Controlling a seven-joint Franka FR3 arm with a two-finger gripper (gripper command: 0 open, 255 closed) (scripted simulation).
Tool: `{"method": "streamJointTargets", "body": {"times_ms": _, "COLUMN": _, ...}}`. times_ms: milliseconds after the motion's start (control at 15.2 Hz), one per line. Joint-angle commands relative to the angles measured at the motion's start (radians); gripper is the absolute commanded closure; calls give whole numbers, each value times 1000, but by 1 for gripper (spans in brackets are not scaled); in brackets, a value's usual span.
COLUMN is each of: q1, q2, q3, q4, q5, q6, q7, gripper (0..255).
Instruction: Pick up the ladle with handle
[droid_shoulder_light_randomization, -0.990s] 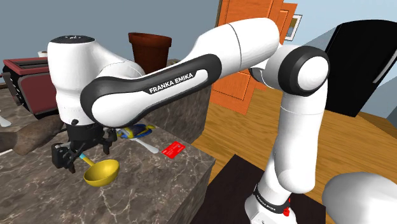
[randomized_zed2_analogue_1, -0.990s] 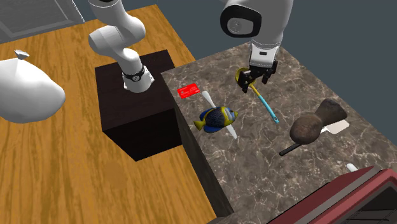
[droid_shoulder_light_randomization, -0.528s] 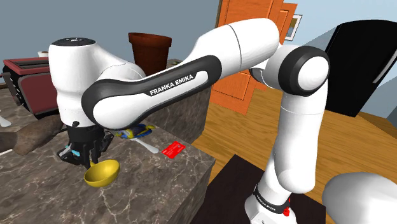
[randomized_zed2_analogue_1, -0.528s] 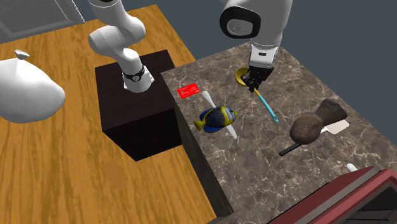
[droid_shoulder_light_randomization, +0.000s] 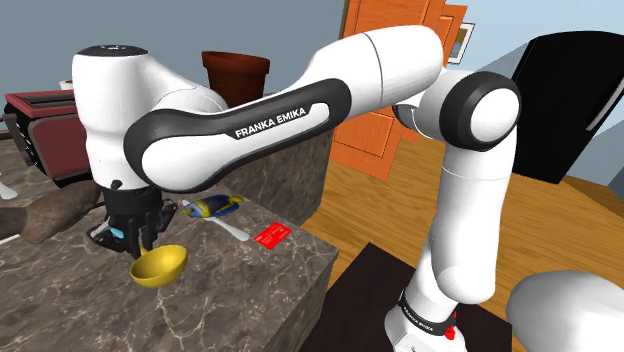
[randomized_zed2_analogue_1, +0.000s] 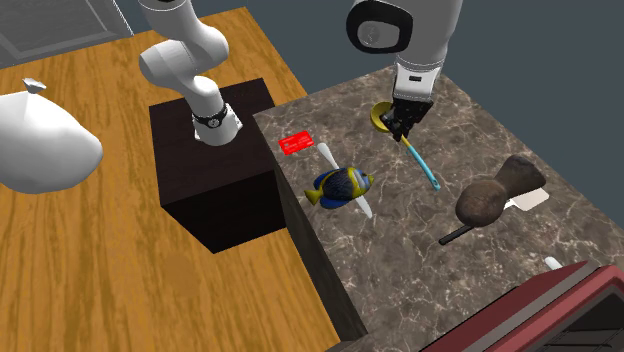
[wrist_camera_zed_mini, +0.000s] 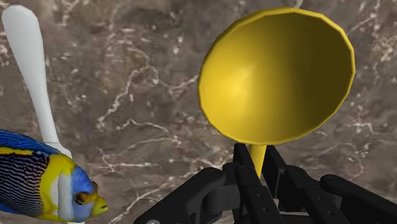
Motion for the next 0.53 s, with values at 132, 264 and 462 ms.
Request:
{"method": "streamJointTargets", "body": {"times_ms": 132, "q1": 1, "q2": -10, "q3": 3, "q4": 41, "q5": 9, "q6": -49, "q7": -7, "gripper": 255}}
{"method": "streamJointTargets", "body": {"times_ms": 264, "q1": 1, "q2": -13, "q3": 5, "q4": 64, "q5": 12, "q6": -75, "q7": -10, "gripper": 255}}
{"method": "streamJointTargets", "body": {"times_ms": 462, "q1": 2, "q2": -17, "q3": 6, "q4": 100, "q5": 16, "q6": -114, "q7": -14, "gripper": 255}}
